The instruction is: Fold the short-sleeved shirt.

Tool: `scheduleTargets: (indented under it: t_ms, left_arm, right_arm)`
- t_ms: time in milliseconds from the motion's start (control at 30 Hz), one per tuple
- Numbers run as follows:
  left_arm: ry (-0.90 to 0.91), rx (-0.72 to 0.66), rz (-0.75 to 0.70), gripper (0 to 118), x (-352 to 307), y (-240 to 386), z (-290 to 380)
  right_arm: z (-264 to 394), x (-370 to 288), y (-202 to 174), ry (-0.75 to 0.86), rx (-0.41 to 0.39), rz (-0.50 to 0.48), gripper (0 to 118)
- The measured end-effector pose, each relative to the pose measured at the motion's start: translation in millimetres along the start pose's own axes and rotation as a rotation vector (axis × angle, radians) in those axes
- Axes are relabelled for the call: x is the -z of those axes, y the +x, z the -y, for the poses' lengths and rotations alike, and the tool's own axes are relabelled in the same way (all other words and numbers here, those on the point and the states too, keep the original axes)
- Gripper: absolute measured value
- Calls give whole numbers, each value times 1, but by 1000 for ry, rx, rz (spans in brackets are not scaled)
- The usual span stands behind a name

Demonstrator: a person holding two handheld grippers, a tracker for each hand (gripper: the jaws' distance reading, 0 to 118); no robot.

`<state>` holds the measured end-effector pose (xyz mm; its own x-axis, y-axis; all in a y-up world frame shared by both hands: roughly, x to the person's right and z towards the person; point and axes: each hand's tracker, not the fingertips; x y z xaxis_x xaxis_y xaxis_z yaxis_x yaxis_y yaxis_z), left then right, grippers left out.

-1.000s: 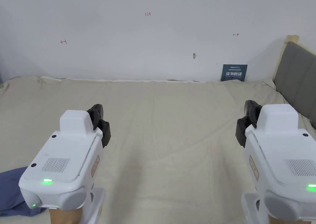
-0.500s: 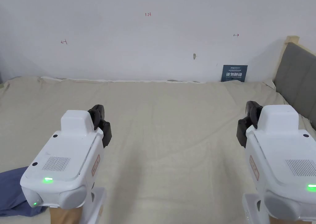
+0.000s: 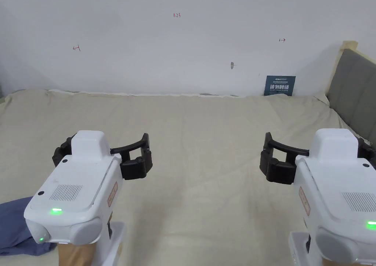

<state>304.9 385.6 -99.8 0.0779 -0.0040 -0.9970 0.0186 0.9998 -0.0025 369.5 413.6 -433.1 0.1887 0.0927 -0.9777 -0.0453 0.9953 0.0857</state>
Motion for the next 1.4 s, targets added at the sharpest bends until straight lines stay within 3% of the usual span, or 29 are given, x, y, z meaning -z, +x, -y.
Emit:
scheduleTargets:
  t_ms: [1400]
  left_arm:
    - [31, 36, -5, 118, -1, -1, -5]
  right_arm:
    - [-4, -3, -2, 10, 1, 1, 118]
